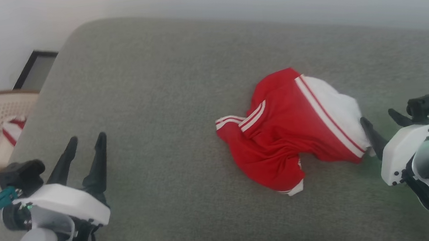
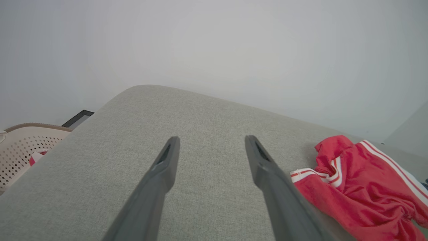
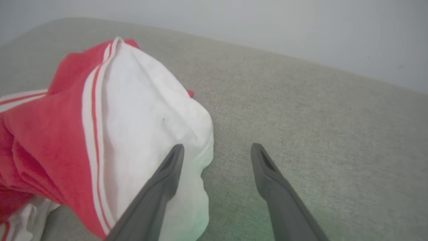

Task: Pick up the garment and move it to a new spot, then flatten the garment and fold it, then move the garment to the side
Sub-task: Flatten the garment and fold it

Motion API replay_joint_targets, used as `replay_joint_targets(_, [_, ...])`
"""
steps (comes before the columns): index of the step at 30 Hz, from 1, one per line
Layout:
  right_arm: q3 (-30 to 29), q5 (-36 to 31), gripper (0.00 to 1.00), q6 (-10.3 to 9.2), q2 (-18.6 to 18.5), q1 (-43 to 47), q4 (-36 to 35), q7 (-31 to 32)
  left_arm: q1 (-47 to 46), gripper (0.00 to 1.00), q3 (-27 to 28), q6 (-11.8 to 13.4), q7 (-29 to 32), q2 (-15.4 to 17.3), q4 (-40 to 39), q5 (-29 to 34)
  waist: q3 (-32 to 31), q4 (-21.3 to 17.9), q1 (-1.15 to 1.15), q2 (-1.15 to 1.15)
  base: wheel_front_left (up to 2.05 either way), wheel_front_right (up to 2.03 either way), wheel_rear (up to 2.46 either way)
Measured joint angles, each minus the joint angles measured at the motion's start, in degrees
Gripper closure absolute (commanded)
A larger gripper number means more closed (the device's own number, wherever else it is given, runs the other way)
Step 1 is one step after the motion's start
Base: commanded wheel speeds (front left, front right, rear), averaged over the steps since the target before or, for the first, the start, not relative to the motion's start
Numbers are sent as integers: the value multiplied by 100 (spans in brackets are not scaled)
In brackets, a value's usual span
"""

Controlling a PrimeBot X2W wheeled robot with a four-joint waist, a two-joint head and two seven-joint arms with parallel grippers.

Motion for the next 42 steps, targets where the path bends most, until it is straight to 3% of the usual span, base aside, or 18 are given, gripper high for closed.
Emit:
replay_joint_targets(11, [328,248,0,1,-135,-449,597,1167,-388,0,-158,-159,-109,-243,331,32,366,345,0,0,0,0,0])
replay_joint_targets(12, [333,278,16,0,-137,-479,620,1252,-399,0,-158,-169,-114,-249,360,29,364,347,0,0,0,0,0])
replay_joint_targets(13, [364,292,100,1,-147,-497,614,1304,-412,0,-159,-181,-131,-255,382,27,361,347,0,0,0,0,0])
replay_joint_targets(21, [303,446,100,7,-256,-503,387,1528,-427,0,-114,-230,-188,-210,528,-10,271,230,0,0,0,0,0])
replay_joint_targets(30, [-135,487,100,2,-694,-287,-361,1740,-307,0,2,-205,-208,14,494,-25,88,-47,0,0,0,0,0])
replay_joint_targets(37, [-1033,357,100,2,-1057,285,-749,2063,-185,0,56,-157,-198,130,359,-58,-22,-296,0,0,0,0,0])
replay_joint_targets(42, [-1612,162,100,2,-1037,660,-567,2172,-187,0,11,-156,-167,132,321,-58,-3,-321,0,0,0,0,0])
